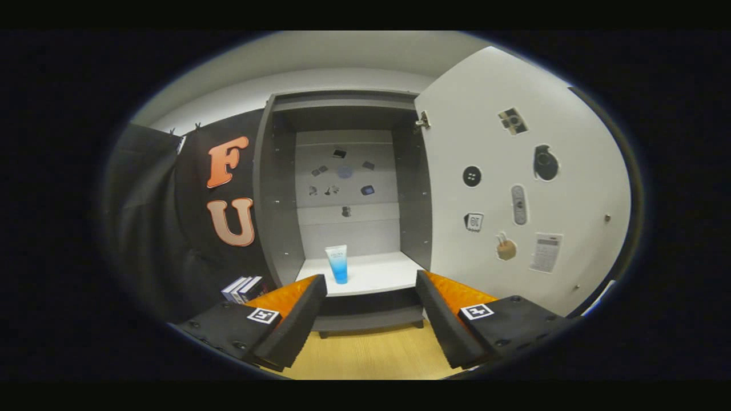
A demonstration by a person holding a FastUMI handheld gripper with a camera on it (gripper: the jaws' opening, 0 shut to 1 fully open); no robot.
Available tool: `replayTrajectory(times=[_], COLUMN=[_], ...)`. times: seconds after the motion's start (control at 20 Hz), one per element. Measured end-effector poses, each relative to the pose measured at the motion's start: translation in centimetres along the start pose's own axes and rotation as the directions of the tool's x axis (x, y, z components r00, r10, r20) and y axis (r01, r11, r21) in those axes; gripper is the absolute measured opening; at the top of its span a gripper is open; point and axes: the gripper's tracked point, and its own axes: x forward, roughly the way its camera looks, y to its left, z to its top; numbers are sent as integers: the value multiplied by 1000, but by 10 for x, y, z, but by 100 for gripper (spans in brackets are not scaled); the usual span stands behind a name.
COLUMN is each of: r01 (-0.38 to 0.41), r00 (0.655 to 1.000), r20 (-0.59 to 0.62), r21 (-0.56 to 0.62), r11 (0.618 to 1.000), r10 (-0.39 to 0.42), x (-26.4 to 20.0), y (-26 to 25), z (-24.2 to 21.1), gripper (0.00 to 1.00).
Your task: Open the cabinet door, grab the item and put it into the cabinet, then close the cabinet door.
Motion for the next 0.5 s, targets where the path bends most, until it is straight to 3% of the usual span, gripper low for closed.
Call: replayTrajectory(times=[0.5], r01=[98], r00=[995], r20=[-19], r21=[16], r11=[995], r10=[-98], x=[-105], y=[-125], z=[-20], gripper=[99])
